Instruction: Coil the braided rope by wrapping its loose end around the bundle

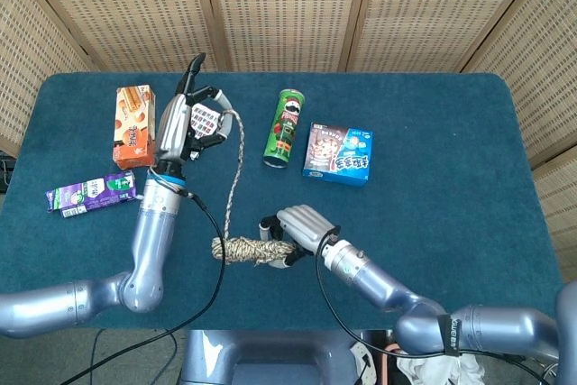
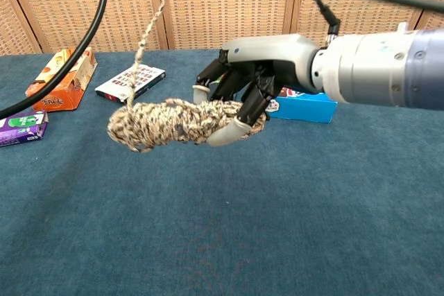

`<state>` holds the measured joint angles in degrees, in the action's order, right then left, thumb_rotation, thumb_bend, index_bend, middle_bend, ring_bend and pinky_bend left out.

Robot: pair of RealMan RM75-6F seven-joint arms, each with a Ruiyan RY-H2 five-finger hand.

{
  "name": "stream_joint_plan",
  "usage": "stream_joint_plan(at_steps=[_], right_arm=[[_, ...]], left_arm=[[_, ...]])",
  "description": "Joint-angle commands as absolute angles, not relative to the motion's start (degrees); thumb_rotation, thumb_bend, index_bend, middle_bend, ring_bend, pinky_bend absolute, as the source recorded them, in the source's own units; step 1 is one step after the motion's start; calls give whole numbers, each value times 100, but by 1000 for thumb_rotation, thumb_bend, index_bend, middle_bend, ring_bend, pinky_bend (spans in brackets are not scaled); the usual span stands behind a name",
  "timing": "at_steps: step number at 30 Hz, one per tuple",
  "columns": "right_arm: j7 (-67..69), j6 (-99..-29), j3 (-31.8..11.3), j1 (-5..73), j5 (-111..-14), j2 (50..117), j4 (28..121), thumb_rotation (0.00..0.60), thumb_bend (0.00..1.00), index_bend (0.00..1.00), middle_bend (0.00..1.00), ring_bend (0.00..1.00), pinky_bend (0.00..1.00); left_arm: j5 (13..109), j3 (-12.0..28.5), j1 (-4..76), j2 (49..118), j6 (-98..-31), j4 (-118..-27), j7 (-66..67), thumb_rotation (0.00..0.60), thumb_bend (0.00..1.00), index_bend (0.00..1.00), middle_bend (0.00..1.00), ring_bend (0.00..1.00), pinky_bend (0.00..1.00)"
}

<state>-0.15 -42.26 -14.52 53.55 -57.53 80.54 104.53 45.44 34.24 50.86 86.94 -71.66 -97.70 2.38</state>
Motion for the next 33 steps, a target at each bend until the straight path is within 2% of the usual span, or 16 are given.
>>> stream_joint_plan(at_steps=[1, 7, 16, 33], right_arm=[[815, -3879, -1680, 5119, -6200, 7738, 10719, 600, 588, 717, 718, 491, 737], [1795, -3610, -1955, 5032, -6214, 7621, 10849, 600, 589, 718, 718, 491, 737], [2555, -3466, -2184, 5009, -6098, 7620, 10923, 600, 589, 718, 718, 491, 737], [2745, -3768, -2337, 5137, -5106, 7733, 10952, 600, 590, 718, 718, 491, 737]], left_arm=[[4461, 3390, 5012, 8719, -6977, -9472, 5, 600, 579, 832, 0, 0, 0], [4456, 3287, 4870, 8779, -6679, -8995, -420, 600, 579, 832, 0, 0, 0], [4745, 3030, 4690, 8937, -6393, -8552, -924, 600, 579, 832, 0, 0, 0], [5386, 2662, 4482, 9447, -6106, -7670, -1735, 600, 579, 832, 0, 0, 0]])
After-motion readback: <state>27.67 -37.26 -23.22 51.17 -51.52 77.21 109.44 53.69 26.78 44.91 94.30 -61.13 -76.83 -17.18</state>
